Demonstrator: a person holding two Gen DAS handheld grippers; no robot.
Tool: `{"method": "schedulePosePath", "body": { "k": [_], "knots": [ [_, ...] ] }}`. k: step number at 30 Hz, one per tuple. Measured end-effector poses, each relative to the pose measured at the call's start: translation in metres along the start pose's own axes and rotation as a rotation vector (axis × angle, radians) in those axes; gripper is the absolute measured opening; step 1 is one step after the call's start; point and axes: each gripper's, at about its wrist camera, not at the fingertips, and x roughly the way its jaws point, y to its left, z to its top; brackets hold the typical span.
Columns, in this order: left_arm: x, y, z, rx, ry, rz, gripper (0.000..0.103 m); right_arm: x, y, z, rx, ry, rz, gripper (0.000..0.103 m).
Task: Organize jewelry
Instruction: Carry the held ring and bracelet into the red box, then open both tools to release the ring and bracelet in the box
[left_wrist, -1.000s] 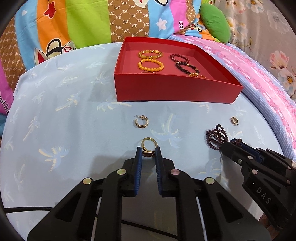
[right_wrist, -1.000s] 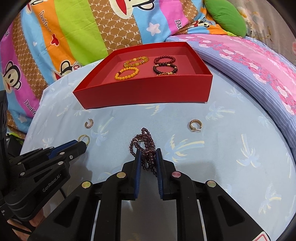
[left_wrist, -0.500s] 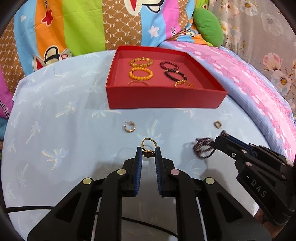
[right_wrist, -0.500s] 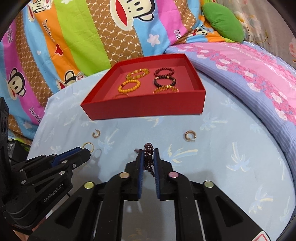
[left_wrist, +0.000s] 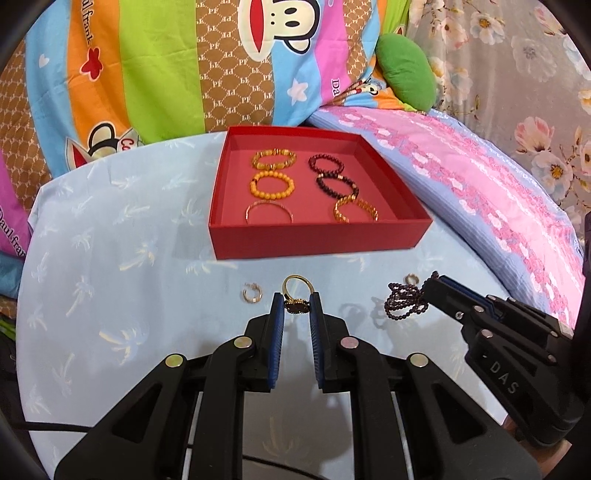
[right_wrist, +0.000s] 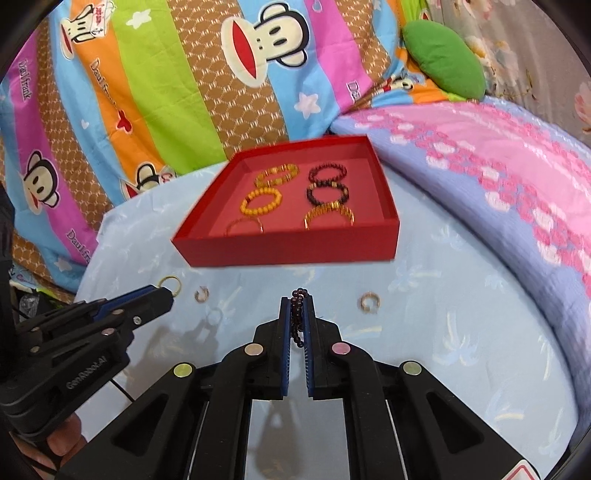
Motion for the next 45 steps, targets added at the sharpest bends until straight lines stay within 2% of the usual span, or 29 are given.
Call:
{"method": "schedulePosePath", "body": {
  "k": [10, 15, 21, 30, 38, 42, 44, 45],
  "knots": [
    [0.004, -0.001, 0.064, 0.027, -0.067, 0.000, 0.014, -0.002, -0.010, 0.077, 0.039, -0.100, 0.023, 0.007],
    [0.024, 0.000, 0.093, 0.034, -0.069, -0.002, 0.014, 0.026, -0.015, 0.099, 0.063, -0.081, 0.026, 0.007],
    [0.061, 0.000, 0.114, 0.063, -0.039, -0.002, 0.014, 0.066, -0.015, 0.108, 0.089, -0.029, 0.047, 0.007],
    [0.097, 0.014, 0.126, 0.063, 0.003, 0.009, 0.014, 0.120, -0.006, 0.118, 0.093, 0.031, 0.062, 0.007],
    [0.116, 0.017, 0.124, 0.064, 0.030, 0.016, 0.014, 0.142, -0.007, 0.112, 0.106, 0.074, 0.068, 0.007],
    [0.123, 0.016, 0.121, 0.074, 0.032, 0.047, 0.014, 0.142, -0.008, 0.110, 0.099, 0.065, 0.037, 0.012],
    [0.125, 0.014, 0.120, 0.082, 0.027, 0.073, 0.021, 0.139, -0.007, 0.109, 0.083, 0.055, 0.014, 0.016],
    [0.126, 0.014, 0.120, 0.083, 0.024, 0.086, 0.027, 0.137, -0.006, 0.109, 0.069, 0.047, -0.003, 0.022]
  ]
}}
